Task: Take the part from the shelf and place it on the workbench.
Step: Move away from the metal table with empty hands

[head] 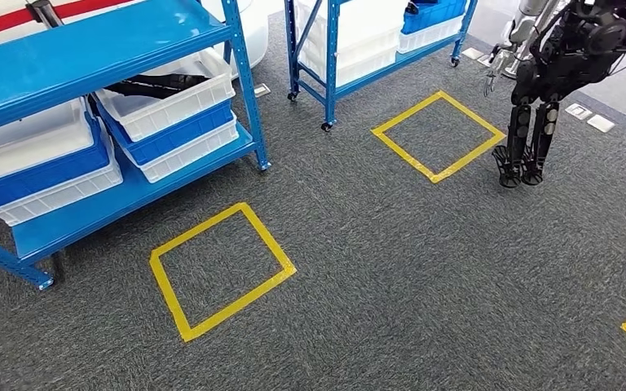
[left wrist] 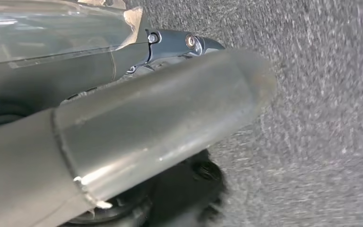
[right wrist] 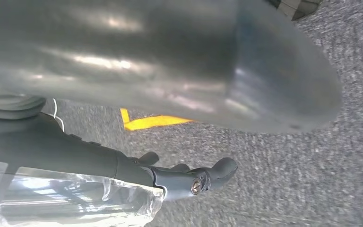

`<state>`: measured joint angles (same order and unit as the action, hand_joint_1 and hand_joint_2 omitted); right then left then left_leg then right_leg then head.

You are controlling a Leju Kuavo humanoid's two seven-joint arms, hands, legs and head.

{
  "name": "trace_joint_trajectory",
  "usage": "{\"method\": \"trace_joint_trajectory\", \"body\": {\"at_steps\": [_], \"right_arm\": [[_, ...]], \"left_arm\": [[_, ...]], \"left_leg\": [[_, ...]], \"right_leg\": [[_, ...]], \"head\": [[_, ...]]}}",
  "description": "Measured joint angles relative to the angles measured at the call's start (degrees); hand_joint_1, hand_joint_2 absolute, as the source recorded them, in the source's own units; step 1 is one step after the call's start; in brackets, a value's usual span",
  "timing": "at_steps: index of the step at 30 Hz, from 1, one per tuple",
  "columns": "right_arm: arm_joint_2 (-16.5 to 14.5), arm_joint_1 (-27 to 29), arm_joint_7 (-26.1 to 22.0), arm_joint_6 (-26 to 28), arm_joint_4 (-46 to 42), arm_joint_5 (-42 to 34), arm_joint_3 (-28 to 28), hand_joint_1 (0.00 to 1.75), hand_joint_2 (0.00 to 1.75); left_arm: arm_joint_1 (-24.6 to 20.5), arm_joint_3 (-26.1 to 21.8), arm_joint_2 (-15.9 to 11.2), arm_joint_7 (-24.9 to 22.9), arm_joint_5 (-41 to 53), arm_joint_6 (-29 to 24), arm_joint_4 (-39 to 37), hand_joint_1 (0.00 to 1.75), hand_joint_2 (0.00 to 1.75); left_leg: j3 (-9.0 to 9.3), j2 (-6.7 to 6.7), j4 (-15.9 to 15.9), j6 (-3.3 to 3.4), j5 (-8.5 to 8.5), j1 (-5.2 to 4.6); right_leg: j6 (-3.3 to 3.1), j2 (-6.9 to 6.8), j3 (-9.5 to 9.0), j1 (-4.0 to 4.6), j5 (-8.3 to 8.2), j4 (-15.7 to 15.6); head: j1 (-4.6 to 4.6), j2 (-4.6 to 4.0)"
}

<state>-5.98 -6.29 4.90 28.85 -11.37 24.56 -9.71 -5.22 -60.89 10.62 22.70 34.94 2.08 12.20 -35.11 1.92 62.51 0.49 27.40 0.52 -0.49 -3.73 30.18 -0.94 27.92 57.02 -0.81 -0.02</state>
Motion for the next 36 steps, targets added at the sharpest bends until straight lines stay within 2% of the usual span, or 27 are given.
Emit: {"method": "trace_joint_trajectory", "body": {"at_steps": [1, 2, 3, 5, 6, 7, 9, 10, 11, 12, 13, 14, 16, 18, 20, 21, 22, 24, 26, 27, 28, 29, 30, 32, 33, 34, 36], "right_arm": [[0.0, 0.0, 0.0, 0.0, 0.0, 0.0, -0.1, 0.0, 0.0], [0.0, 0.0, 0.0, 0.1, 0.0, -0.1, -0.1, 0.0, 0.0], [-0.1, 0.1, -0.1, 0.2, 0.0, -0.3, -0.1, 0.0, 0.0], [-0.1, 0.1, -0.5, 0.4, 0.0, -0.6, -0.1, 0.0, 0.0], [-0.1, 0.2, -0.7, 0.6, 0.0, -0.6, -0.1, 0.0, 0.0], [0.0, 0.2, -0.9, 0.7, 0.0, -0.7, -0.1, 0.0, 0.0], [0.1, 0.5, -1.2, 0.9, -0.1, -0.7, -0.1, 0.0, 0.0], [0.2, 0.6, -1.2, 0.9, 0.0, -0.7, -0.1, 0.0, 0.0], [0.2, 0.8, -1.3, 0.9, 0.0, -0.7, -0.1, 0.0, 0.0], [0.3, 1.0, -1.4, 0.9, 0.0, -0.7, -0.1, 0.0, 0.0], [0.3, 1.1, -1.5, 0.9, 0.0, -0.7, -0.1, 0.0, 0.0], [0.3, 1.2, -1.6, 0.9, 0.0, -0.7, -0.1, 0.0, 0.0], [0.5, 1.1, -1.7, 0.9, 0.0, -0.7, -0.1, 0.0, 0.0], [0.5, 1.0, -1.9, 1.0, 0.0, -0.7, -0.1, 0.0, 0.0], [0.5, 0.9, -2.0, 1.0, 0.0, -0.7, -0.1, 0.0, 0.0], [0.4, 0.8, -2.0, 1.1, 0.0, -0.6, -0.1, 0.0, 0.0], [0.4, 0.7, -2.0, 1.1, 0.0, -0.6, -0.1, 0.0, 0.0], [0.3, 0.7, -2.0, 1.1, 0.0, -0.6, -0.1, 0.0, 0.0], [0.3, 0.8, -2.0, 1.2, 0.0, -0.5, -0.1, 0.0, 0.0], [0.3, 0.9, -2.1, 1.2, 0.0, -0.5, -0.1, 0.0, 0.0], [0.3, 1.0, -2.1, 1.2, 0.0, -0.5, -0.1, 0.0, 0.0], [0.3, 1.0, -2.1, 1.3, 0.0, -0.4, -0.1, 0.0, 0.0], [0.3, 1.0, -2.1, 1.4, 0.0, -0.3, -0.1, 0.0, 0.0], [0.2, 0.9, -2.0, 1.8, 0.0, -0.1, -0.1, 0.0, 0.0], [0.1, 0.9, -2.0, 1.9, 0.0, 0.0, -0.1, 0.0, 0.0], [0.1, 0.8, -2.0, 2.0, 0.0, 0.0, -0.1, 0.0, 0.0], [0.0, 0.7, -2.0, 2.2, 0.0, 0.0, -0.1, 0.0, 0.0]], "left_arm": [[0.0, 0.0, 0.0, 0.1, 0.0, -0.1, 0.0, 0.0, 0.0], [-0.1, 0.0, 0.0, 0.2, 0.1, -0.1, 0.0, 0.0, 0.0], [-0.1, 0.0, 0.0, 0.3, 0.2, -0.2, 0.0, 0.0, 0.0], [-0.1, 0.0, 0.0, 0.5, 0.4, -0.2, 0.0, 0.0, 0.0], [-0.1, 0.0, 0.1, 0.5, 0.5, -0.2, 0.0, 0.0, 0.0], [-0.1, 0.0, 0.1, 0.5, 0.5, -0.1, 0.0, 0.0, 0.0], [-0.2, 0.0, 0.2, 0.6, 0.5, 0.0, 0.0, 0.0, 0.0], [-0.2, 0.0, 0.2, 0.6, 0.5, 0.1, 0.0, 0.0, 0.0], [-0.2, 0.0, 0.2, 0.6, 0.5, 0.1, 0.0, 0.0, 0.0], [-0.1, 0.0, 0.2, 0.6, 0.5, 0.1, 0.0, 0.0, 0.0], [0.0, 0.0, 0.2, 0.6, 0.5, 0.1, 0.0, 0.0, 0.0], [0.0, 0.0, 0.2, 0.6, 0.5, 0.1, 0.0, 0.0, 0.0], [0.0, 0.0, 0.2, 0.6, 0.5, 0.1, 0.0, 0.0, 0.0], [0.0, 0.0, 0.2, 0.7, 0.5, 0.1, 0.0, 0.0, 0.0], [0.1, 0.0, 0.2, 0.8, 0.6, 0.0, 0.0, 0.0, 0.0], [0.2, 0.0, 0.2, 0.9, 0.6, 0.0, -0.1, 0.0, 0.0], [0.3, 0.0, 0.2, 0.9, 0.6, 0.0, -0.1, 0.0, 0.0], [0.3, 0.0, 0.1, 0.9, 0.6, -0.1, -0.1, 0.0, 0.0], [0.2, 0.0, 0.1, 1.0, 0.6, -0.2, -0.1, 0.0, 0.0], [0.2, 0.0, 0.1, 1.0, 0.6, -0.2, -0.1, 0.0, 0.0], [0.2, 0.0, 0.1, 1.0, 0.6, -0.2, -0.1, 0.0, 0.0], [0.2, 0.0, 0.1, 1.0, 0.6, -0.2, -0.1, 0.0, 0.0], [0.3, 0.0, 0.1, 1.0, 0.6, -0.2, -0.1, 0.0, 0.0], [0.2, 0.0, 0.0, 1.0, 0.6, -0.3, -0.1, 0.0, 0.0], [0.1, 0.0, 0.0, 1.0, 0.6, -0.3, -0.1, 0.0, 0.0], [0.1, 0.0, -0.1, 1.0, 0.6, -0.3, 0.0, 0.0, 0.0], [0.0, 0.0, -0.1, 1.0, 0.6, -0.3, 0.0, 0.0, 0.0]], "left_leg": [[1.56, 0.97, -3.1, 0.32, -1.06, -0.2], [2.33, 1.66, -4.6, 0.65, -1.36, -0.45], [2.39, 1.71, -4.9, 0.92, -1.17, -0.68], [2.67, 0.57, -5.6, 1.6, -1.46, -0.67], [3.08, 0.0, -6.2, 1.94, -1.74, -0.5], [3.48, -0.61, -6.8, 2.27, -2.05, -0.3], [3.86, -1.84, -7.2, 2.65, -2.3, -0.16], [3.82, -2.56, -7.2, 2.73, -2.29, -0.18], [3.81, -3.33, -7.2, 2.73, -2.27, -0.21], [3.84, -4.06, -7.2, 2.71, -2.25, -0.24], [3.91, -4.68, -7.1, 2.66, -2.21, -0.24], [3.99, -5.25, -7.1, 2.57, -2.16, -0.23], [4.16, -6.19, -6.9, 2.26, -1.94, -0.17], [4.08, -7.13, -6.3, 1.55, -1.48, -0.27], [3.8, -7.83, -6.0, 0.93, -1.21, -0.34], [3.71, -8.07, -6.0, 0.78, -1.19, -0.22], [3.54, -7.76, -5.7, 0.6, -0.93, -0.14], [1.96, -5.41, -2.2, 0.08, 1.12, -0.03], [-1.78, -2.92, 5.1, -0.43, 4.55, 0.07], [-3.72, -2.51, 8.6, -0.56, 5.71, 0.14], [-4.93, -2.33, 10.4, -0.55, 5.88, 0.16], [-5.08, -2.19, 10.1, -0.41, 4.97, 0.14], [-4.02, -1.94, 7.6, -0.09, 3.13, 0.07], [-0.12, -0.21, -0.2, 1.01, -0.54, -0.39], [1.33, 0.67, -3.1, 1.54, -1.44, -0.7], [2.05, 1.24, -4.6, 1.95, -1.65, -1.01], [2.12, 0.72, -5.2, 2.42, -1.55, -1.35]], "right_leg": [[0.23, -0.36, -0.22, 0.14, 0.19, 0.0], [0.5, -0.75, -0.38, 0.23, 0.35, 0.0], [0.81, -1.17, -0.51, 0.28, 0.46, -0.1], [1.44, -1.88, -0.84, 0.36, 0.68, -0.3], [1.62, -1.35, -0.78, 0.39, 1.14, 0.3], [1.61, -0.27, -0.17, 0.42, 2.11, 2.0], [1.19, 2.41, 3.12, 0.26, 5.36, 9.0], [1.08, 3.07, 5.18, 0.21, 6.86, 13.0], [1.24, 3.33, 6.72, 0.18, 7.64, 15.7], [1.57, 3.41, 7.42, 0.17, 7.57, 16.6], [1.99, 3.47, 7.26, 0.14, 6.79, 15.8], [2.45, 3.55, 6.32, 0.09, 5.45, 13.5], [3.2, 4.19, 3.09, -0.12, 2.06, 6.2], [2.83, 5.34, 0.7, -0.14, -0.19, 0.7], [1.75, 5.66, 0.29, 0.1, -0.52, -0.1], [1.4, 5.36, 0.22, 0.02, -0.58, -0.1], [1.11, 5.03, 0.17, -0.1, -0.64, -0.1], [0.54, 4.21, -0.04, -0.32, -0.6, -0.3], [0.06, 3.1, -0.19, -0.06, -0.33, -0.3], [-0.12, 2.47, -0.25, 0.09, -0.2, -0.3], [-0.27, 1.86, -0.31, 0.23, -0.09, -0.3], [-0.41, 1.29, -0.41, 0.36, 0.02, -0.3], [-0.5, 0.78, -0.57, 0.52, 0.15, -0.3], [-0.53, -0.14, -0.99, 0.88, 0.45, -0.3], [-0.39, -0.51, -1.14, 1.03, 0.62, -0.3], [-0.19, -0.94, -1.25, 1.08, 0.77, -0.4], [0.27, -1.85, -1.51, 1.14, 0.96, -0.6]], "head": [[0.04, 0.0], [0.04, 0.0], [0.08, 0.0], [0.04, 0.0], [0.14, 0.0], [0.23, 0.0], [0.59, -0.01], [0.69, -0.01], [0.77, -0.01], [0.76, -0.01], [0.78, -0.01], [0.78, -0.01], [0.79, -0.01], [0.87, 0.0], [0.85, 0.0], [0.78, 0.0], [0.76, -0.01], [0.48, -0.01], [0.18, -0.01], [0.18, -0.01], [0.17, -0.01], [0.16, -0.01], [0.16, -0.01], [0.23, -0.01], [0.29, -0.01], [0.33, 0.0], [0.34, 0.0]]}}
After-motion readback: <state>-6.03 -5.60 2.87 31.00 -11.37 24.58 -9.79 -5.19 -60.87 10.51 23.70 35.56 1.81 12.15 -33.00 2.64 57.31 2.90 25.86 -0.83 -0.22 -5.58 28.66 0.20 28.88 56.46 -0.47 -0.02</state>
